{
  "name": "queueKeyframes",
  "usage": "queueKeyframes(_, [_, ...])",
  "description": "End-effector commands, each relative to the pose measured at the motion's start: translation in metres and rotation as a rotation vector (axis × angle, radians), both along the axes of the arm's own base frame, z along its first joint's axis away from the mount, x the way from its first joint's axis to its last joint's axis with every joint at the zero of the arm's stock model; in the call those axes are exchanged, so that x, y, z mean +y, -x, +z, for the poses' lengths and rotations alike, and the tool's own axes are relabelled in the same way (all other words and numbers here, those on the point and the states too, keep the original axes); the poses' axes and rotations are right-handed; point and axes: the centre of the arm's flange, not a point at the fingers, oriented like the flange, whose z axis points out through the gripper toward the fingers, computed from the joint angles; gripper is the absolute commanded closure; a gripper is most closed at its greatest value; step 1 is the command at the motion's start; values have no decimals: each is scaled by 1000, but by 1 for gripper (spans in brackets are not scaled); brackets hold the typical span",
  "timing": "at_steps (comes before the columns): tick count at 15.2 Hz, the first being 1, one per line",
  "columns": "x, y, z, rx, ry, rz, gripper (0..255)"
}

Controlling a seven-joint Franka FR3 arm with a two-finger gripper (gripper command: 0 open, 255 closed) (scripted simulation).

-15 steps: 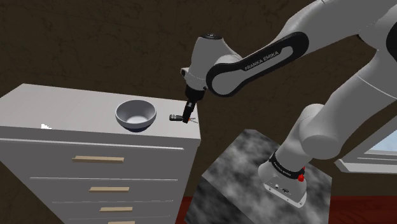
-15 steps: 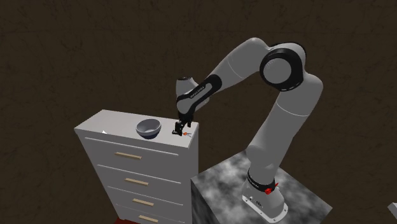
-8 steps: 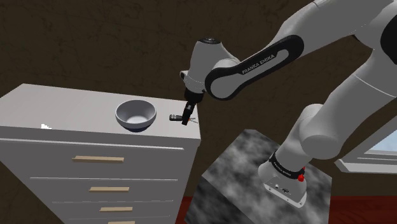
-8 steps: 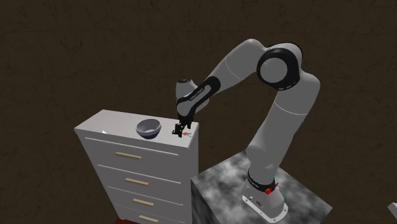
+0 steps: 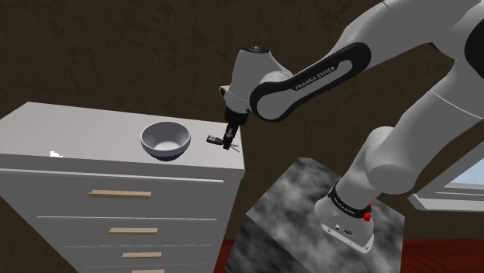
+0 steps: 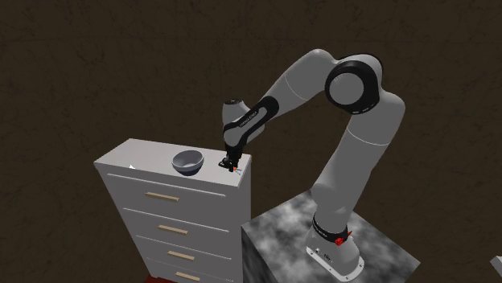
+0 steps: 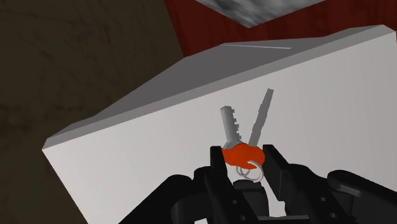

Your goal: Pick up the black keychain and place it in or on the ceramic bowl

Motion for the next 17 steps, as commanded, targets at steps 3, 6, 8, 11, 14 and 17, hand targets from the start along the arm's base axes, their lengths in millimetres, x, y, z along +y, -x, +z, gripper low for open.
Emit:
queueKeyframes(3, [-1, 0, -1, 3, 1, -1, 255])
queueKeyframes(6, [0, 0, 9, 3, 1, -1, 255])
queueKeyframes(8, [0, 0, 20, 3, 1, -1, 255])
queueKeyframes(11, [0, 0, 36, 3, 1, -1, 255])
queueKeyframes(14, [0, 0, 51, 3, 1, -1, 255])
queueKeyframes(17, [0, 0, 67, 3, 1, -1, 255])
